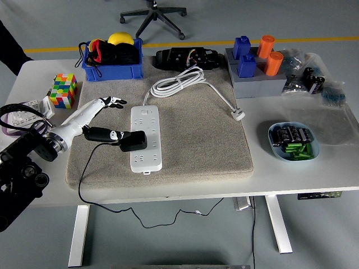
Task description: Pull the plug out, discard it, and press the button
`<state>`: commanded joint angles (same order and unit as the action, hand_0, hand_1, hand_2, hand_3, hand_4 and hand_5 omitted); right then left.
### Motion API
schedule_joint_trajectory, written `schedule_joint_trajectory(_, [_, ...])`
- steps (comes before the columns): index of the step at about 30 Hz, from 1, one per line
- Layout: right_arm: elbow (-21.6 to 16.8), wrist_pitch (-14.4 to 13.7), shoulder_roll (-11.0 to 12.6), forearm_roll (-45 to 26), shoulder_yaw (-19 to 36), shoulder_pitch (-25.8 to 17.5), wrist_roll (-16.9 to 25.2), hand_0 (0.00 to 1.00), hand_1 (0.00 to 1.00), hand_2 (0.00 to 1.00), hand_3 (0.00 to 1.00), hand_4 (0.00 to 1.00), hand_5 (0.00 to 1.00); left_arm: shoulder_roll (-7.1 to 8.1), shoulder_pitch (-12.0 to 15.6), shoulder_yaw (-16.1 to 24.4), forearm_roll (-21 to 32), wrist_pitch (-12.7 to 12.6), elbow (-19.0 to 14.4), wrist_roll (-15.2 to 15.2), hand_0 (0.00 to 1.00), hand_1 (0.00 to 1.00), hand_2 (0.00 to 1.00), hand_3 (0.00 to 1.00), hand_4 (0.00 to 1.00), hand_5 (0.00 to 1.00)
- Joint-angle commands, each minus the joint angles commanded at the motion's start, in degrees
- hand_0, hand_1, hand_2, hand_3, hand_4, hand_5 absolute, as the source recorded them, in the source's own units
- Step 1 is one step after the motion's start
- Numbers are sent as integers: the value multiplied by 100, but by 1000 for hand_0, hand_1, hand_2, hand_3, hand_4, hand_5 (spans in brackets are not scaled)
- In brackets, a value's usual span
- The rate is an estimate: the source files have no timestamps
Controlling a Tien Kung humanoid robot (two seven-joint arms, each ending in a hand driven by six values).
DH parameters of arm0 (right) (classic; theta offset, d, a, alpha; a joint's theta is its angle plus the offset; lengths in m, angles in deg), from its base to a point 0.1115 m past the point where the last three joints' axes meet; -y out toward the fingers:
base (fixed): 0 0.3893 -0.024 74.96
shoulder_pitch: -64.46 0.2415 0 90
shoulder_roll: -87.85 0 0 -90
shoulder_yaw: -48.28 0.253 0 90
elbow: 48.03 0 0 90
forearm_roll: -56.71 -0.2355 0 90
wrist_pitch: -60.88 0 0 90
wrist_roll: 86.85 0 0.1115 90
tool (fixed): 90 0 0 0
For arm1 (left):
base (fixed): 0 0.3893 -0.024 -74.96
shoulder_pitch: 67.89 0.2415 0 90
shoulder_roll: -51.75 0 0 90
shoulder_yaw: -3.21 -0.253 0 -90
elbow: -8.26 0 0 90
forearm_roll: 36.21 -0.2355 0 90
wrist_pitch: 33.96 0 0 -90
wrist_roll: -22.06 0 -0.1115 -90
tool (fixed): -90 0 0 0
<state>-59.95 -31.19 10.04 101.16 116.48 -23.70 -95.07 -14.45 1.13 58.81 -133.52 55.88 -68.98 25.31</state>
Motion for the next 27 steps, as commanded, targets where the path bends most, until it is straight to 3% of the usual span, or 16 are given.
schedule_joint_trajectory(1, [0, 0, 0, 0, 0, 0, 0, 749, 667, 656, 620, 661, 518, 1, -7, -16, -10, 2, 7, 4, 863, 882, 839, 863, 958, 308])
schedule_joint_trajectory(2, [-2, -1, 0, -2, 3, -2, 2, 749, 668, 656, 620, 661, 518, 7, -43, -95, -51, 16, 44, 26, 862, 867, 810, 839, 969, 236])
schedule_joint_trajectory(7, [11, 7, -1, -1, 6, -12, -4, 749, 668, 656, 620, 661, 518, 40, -169, -432, -144, 32, 204, 73, 862, 867, 810, 839, 969, 236])
schedule_joint_trajectory(8, [12, 8, -1, -2, 3, -14, -5, 749, 668, 656, 620, 661, 518, 45, -184, -480, -157, 27, 225, 72, 856, 833, 775, 808, 967, 106])
schedule_joint_trajectory(14, [8, 4, -2, -7, 2, -14, -1, 749, 667, 656, 620, 661, 517, 45, -277, -702, -243, -75, 350, 46, 856, 833, 775, 808, 967, 106])
schedule_joint_trajectory(15, [7, 3, -2, -10, -1, -13, -1, 750, 668, 656, 620, 661, 517, 42, -292, -737, -259, -118, 374, 29, 834, 769, 721, 766, 952, 16])
schedule_joint_trajectory(25, [6, 7, -7, -8, -15, -8, -6, 750, 667, 656, 620, 661, 518, -27, -407, -960, -503, -327, 566, 12, 796, 714, 662, 741, 922, 2])
schedule_joint_trajectory(26, [8, 5, -7, -6, -9, -9, -5, 750, 667, 656, 620, 663, 518, -36, -417, -968, -494, -348, 572, -2, 758, 637, 561, 685, 894, 2])
schedule_joint_trajectory(27, [9, 5, -6, -7, -10, -9, -7, 750, 667, 656, 620, 663, 518, -44, -427, -977, -489, -370, 576, -17, 758, 637, 561, 685, 894, 2])
